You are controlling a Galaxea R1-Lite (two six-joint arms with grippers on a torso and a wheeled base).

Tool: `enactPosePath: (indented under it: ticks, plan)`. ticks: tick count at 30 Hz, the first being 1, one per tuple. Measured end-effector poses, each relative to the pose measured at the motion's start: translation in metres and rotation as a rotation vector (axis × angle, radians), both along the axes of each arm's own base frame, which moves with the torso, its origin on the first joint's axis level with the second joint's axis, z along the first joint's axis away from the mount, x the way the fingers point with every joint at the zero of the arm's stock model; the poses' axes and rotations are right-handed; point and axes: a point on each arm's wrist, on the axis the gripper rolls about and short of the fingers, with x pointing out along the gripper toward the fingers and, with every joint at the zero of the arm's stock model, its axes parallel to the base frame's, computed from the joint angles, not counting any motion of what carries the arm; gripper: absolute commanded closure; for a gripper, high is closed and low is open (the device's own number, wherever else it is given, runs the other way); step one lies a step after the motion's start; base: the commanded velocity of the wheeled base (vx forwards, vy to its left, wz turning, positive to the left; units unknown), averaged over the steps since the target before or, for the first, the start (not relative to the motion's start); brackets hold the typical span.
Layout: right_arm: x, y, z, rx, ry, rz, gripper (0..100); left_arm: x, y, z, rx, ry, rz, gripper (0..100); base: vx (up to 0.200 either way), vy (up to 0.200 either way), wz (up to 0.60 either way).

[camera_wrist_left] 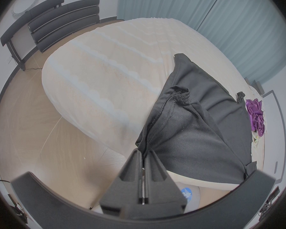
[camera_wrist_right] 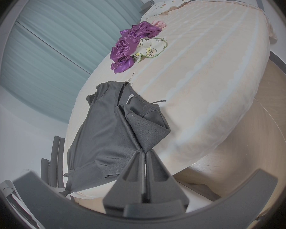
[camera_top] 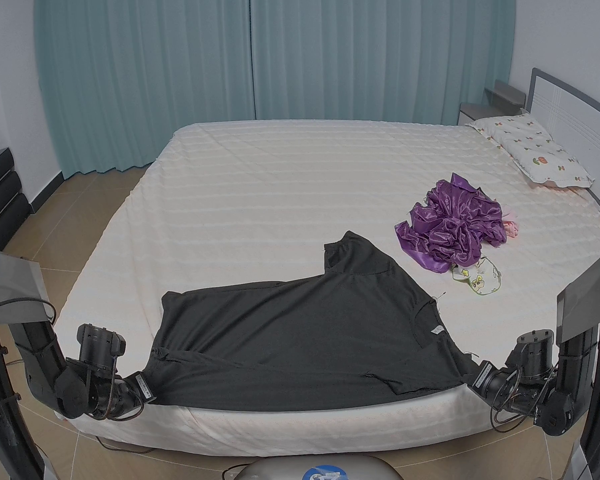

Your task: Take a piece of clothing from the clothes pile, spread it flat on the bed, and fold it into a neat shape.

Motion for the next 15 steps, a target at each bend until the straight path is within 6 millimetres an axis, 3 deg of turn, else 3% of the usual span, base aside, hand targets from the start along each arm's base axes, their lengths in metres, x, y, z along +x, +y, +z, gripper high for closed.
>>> enactPosePath:
  ticks: [9,15]
  plan:
    - [-0.001,0.002,-0.005,0.008,0.025,0.028,0,0.001,-0.001,-0.007,0.002,0.022,-0.005,0,0.000,0.000,0.00]
    - [0.001,-0.002,0.008,0.032,-0.031,0.024,0,0.004,0.008,0.000,0.005,-0.009,0.020,0,0.000,0.000,0.00]
